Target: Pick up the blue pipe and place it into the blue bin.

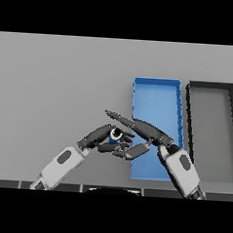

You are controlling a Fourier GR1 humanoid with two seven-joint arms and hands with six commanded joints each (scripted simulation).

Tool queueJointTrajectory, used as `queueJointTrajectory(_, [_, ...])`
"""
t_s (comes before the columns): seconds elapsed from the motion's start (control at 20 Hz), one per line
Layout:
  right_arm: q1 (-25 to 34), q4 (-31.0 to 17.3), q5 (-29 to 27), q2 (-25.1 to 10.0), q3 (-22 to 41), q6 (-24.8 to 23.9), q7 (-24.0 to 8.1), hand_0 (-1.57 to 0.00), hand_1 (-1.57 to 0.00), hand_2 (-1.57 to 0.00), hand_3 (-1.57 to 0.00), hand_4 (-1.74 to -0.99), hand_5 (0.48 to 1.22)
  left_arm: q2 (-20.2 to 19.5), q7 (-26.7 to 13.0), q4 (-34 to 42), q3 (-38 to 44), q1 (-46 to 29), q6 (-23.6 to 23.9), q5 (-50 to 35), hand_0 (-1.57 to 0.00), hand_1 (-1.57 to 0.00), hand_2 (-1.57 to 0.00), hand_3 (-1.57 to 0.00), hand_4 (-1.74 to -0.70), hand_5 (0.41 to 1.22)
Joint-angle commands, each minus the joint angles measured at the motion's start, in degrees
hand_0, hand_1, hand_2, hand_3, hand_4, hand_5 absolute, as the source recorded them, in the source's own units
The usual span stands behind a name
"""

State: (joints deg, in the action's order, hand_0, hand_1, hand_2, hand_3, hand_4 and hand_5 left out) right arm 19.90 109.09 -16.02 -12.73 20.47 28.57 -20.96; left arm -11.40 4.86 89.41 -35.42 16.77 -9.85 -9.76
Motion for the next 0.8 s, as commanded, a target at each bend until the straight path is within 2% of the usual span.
queueJointTrajectory(0.0, [1.75,-0.81,-0.09,1.04,0.42,-0.16,-0.55,0.00,0.00,0.00,0.00,-1.225,0.529,0.17,-0.51,0.20,-0.17,0.15,0.67,0.59,-1.57,-1.57,-1.57,-1.54,-1.74,1.221])
queueJointTrajectory(0.15, [4.16,-3.44,0.41,3.30,1.34,0.20,-1.15,0.00,0.00,0.00,0.00,-1.218,0.508,-0.14,-1.38,0.62,-0.43,1.00,1.52,1.88,-1.57,-1.57,-1.57,-1.54,-1.74,1.221])
queueJointTrajectory(0.25, [6.92,-5.97,-0.47,4.07,1.06,1.39,-1.20,-0.05,-0.08,-0.10,-0.05,-1.245,0.506,-1.16,-1.35,0.57,0.24,0.36,-0.24,-0.29,-1.57,-1.57,-1.57,-1.48,-1.74,1.221])
queueJointTrajectory(0.3, [7.79,-6.30,-0.34,4.69,1.55,1.60,-1.36,-0.18,-0.22,-0.24,-0.16,-1.294,0.509,-1.55,-0.81,0.37,-0.15,0.85,0.34,1.65,-1.39,-1.33,-1.32,-1.29,-1.74,1.221])
queueJointTrajectory(0.35, [8.90,-7.45,-0.25,5.05,1.64,2.04,-1.96,-0.35,-0.38,-0.38,-0.30,-1.335,0.507,-2.71,-4.38,0.02,-1.53,1.89,-0.16,3.73,-1.18,-1.08,-1.06,-1.03,-1.68,1.221])
queueJointTrajectory(0.4, [9.73,-8.05,-0.22,5.27,1.82,2.89,-2.04,-0.53,-0.53,-0.53,-0.44,-1.362,0.508,-3.29,-7.99,-0.01,-1.97,2.97,-0.85,3.92,-0.99,-0.88,-0.85,-0.82,-1.55,1.221])
queueJointTrajectory(0.45, [10.56,-8.88,-0.29,5.32,1.68,3.43,-1.79,-0.72,-0.70,-0.74,-0.63,-1.430,0.522,-3.68,-9.19,1.01,-2.12,2.43,-0.94,4.33,-0.82,-0.71,-0.68,-0.66,-1.48,1.221])
queueJointTrajectory(0.5, [10.79,-9.39,-1.41,6.15,2.15,3.71,-1.78,-0.89,-0.87,-0.91,-0.77,-1.486,0.550,-2.89,-7.62,0.88,-1.50,2.08,-0.54,4.65,-0.78,-0.71,-0.69,-0.58,-1.53,1.221])
queueJointTrajectory(0.55, [10.56,-9.62,-3.25,6.64,2.50,4.13,-2.45,-1.02,-1.01,-1.04,-0.87,-1.530,0.606,-2.18,-5.99,-0.09,-0.92,2.20,0.28,5.68,-0.94,-0.88,-0.86,-0.78,-1.57,1.221])
queueJointTrajectory(0.6, [10.91,-10.33,-4.72,6.74,2.25,4.28,-3.64,-1.13,-1.12,-1.14,-0.96,-1.562,0.666,-1.82,-4.93,0.28,-0.18,1.72,0.28,4.34,-1.06,-1.02,-0.97,-0.94,-1.61,1.221])
queueJointTrajectory(0.65, [10.12,-10.37,-5.75,7.21,2.67,4.28,-4.35,-1.22,-1.21,-1.23,-1.08,-1.526,0.728,-1.40,-3.34,0.60,-0.23,1.40,0.15,3.70,-1.16,-1.13,-1.05,-1.07,-1.63,1.221])
queueJointTrajectory(0.75, [8.97,-9.86,-6.91,7.85,2.86,3.84,-3.33,-1.35,-1.34,-1.35,-1.26,-1.469,0.905,-0.09,-2.34,0.38,0.56,1.09,0.30,1.74,-1.31,-1.29,-1.19,-1.25,-1.67,1.221])
